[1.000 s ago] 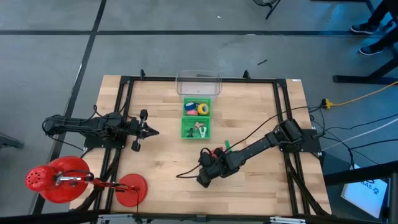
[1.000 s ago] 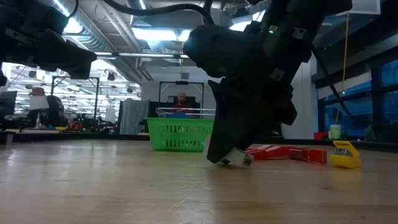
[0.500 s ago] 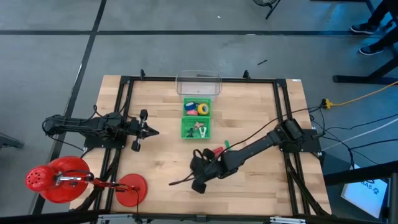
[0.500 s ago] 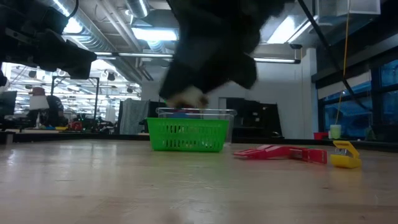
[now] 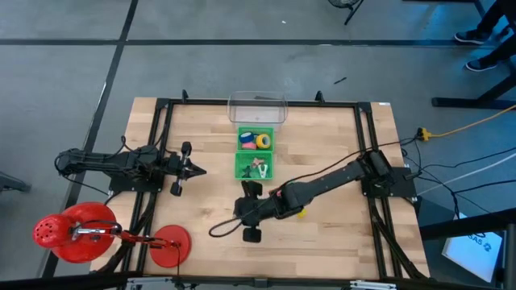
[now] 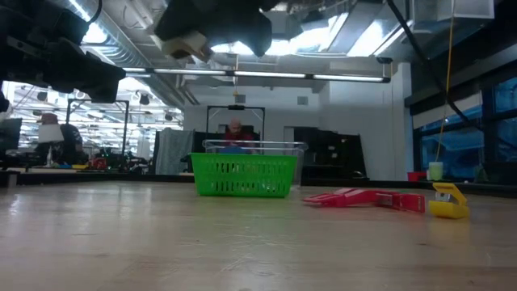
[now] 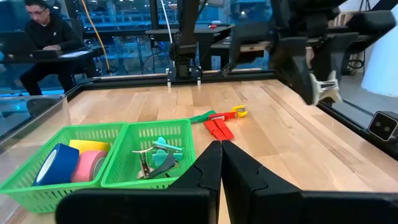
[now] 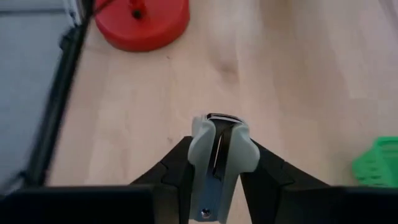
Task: Pick and place Stapler, Stapler remover, tape
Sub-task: Put the gray staple remover into the bottom green bin
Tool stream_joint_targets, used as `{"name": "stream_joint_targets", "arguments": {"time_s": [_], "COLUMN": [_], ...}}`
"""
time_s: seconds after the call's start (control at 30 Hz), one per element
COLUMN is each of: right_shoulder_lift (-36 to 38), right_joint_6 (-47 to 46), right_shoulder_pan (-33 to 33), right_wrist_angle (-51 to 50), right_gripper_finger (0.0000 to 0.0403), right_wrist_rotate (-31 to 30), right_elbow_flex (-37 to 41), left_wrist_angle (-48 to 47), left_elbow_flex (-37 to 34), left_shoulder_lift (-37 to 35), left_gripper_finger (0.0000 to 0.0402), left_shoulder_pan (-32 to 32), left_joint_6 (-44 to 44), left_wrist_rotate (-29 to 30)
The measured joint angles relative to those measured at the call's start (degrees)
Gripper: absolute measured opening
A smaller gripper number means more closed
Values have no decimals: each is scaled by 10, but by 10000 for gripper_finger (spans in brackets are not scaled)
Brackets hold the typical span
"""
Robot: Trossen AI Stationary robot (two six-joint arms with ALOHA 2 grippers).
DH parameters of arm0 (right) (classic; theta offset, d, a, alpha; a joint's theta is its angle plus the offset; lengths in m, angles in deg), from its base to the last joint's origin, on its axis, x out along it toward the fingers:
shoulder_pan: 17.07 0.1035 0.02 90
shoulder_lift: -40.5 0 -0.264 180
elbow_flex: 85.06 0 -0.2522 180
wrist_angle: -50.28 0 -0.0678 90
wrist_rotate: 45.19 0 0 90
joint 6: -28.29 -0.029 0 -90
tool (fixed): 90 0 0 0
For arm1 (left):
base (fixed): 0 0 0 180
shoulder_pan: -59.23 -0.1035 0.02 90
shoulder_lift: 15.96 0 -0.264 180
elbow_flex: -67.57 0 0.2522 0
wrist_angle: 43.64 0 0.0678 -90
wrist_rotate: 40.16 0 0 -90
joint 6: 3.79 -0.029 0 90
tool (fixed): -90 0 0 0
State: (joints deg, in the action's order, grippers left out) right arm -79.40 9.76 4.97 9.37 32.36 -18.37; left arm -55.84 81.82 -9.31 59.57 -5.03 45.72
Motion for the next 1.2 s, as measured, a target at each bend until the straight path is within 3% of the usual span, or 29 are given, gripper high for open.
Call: {"name": "stream_joint_targets", "arguments": {"time_s": [0.3,0.87,1.2], "right_shoulder_lift": [0,0,0], "right_joint_6": [100,208,233], "right_shoulder_pan": [-42,-155,-209], "right_wrist_angle": [-31,-84,-72], "right_gripper_finger": [102,102,112], "right_wrist_rotate": [12,20,59], "right_elbow_flex": [-11,-11,36], "left_wrist_angle": [0,0,0], "left_elbow_flex": [0,0,0], "left_shoulder_lift": [0,0,0], "left_gripper_finger": [4,4,8], "left_shoulder_pan": [0,0,0], "left_joint_6": [0,0,0], "left_wrist_rotate": [0,0,0]}}
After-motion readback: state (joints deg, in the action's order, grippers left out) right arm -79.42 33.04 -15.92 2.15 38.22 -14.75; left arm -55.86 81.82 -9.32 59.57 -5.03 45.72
